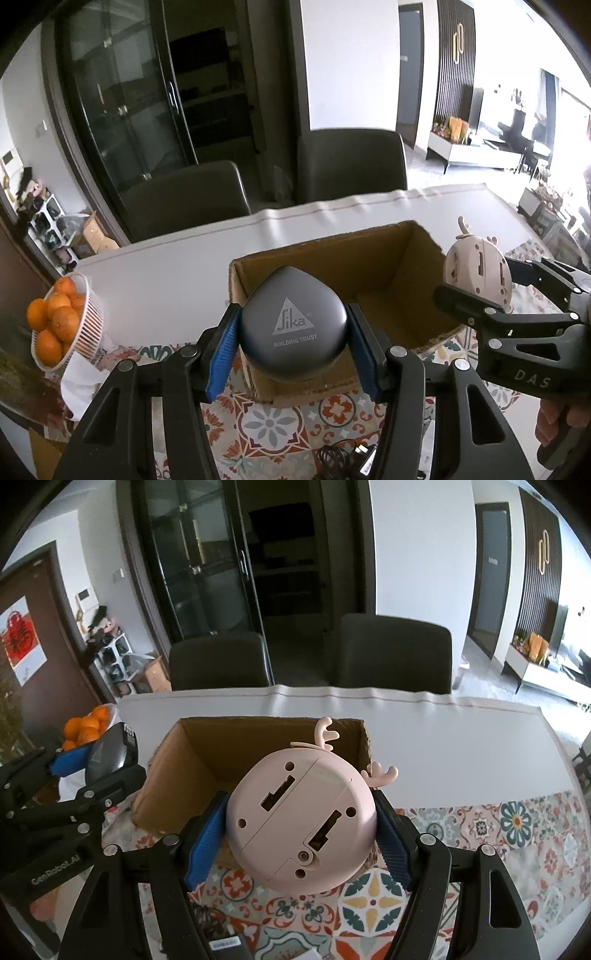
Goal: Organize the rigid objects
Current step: 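Carry both held objects over the cardboard box and lower them inside, then open both grippers to release the objects into the box, then withdraw both tools from the box back toward the remaining items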
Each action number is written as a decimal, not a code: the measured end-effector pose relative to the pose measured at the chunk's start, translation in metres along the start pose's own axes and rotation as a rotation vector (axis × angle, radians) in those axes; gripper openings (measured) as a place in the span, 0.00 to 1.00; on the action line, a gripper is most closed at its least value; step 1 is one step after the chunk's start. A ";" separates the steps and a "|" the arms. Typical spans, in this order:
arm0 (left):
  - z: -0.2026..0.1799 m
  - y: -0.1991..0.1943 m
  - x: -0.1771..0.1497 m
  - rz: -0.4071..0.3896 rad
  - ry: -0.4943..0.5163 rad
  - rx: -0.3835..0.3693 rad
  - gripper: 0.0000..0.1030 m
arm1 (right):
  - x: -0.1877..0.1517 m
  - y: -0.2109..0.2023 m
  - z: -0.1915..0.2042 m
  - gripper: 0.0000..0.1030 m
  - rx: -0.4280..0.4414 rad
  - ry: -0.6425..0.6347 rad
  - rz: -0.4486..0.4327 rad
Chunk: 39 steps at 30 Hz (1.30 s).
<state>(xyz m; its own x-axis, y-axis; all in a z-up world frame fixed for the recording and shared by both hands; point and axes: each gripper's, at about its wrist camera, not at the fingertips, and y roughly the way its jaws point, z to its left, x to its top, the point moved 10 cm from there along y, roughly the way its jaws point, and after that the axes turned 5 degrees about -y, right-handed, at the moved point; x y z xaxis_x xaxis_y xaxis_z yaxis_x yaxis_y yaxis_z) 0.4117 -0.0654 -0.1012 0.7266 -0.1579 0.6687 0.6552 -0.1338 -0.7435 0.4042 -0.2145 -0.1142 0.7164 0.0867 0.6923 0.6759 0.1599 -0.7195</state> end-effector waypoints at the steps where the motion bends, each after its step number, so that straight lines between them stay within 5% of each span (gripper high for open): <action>1: -0.001 0.007 0.000 0.014 0.004 -0.004 0.53 | 0.001 0.005 -0.001 0.72 0.002 0.002 0.010; 11: -0.004 0.049 -0.009 0.145 0.012 -0.045 0.54 | -0.008 0.040 -0.006 0.72 0.038 0.025 0.103; 21: 0.019 0.033 -0.005 0.069 0.005 0.110 0.86 | -0.010 0.051 -0.004 0.72 0.028 0.023 0.124; 39: 0.026 -0.021 -0.027 0.001 -0.049 0.163 0.98 | -0.014 -0.013 -0.002 0.80 -0.110 -0.043 0.029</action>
<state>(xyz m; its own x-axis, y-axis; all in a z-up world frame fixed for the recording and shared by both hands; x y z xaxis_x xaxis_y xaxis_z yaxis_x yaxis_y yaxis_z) 0.3843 -0.0326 -0.1036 0.7339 -0.1100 0.6703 0.6764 0.0277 -0.7360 0.3859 -0.2198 -0.1151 0.7293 0.1322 0.6713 0.6717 0.0483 -0.7392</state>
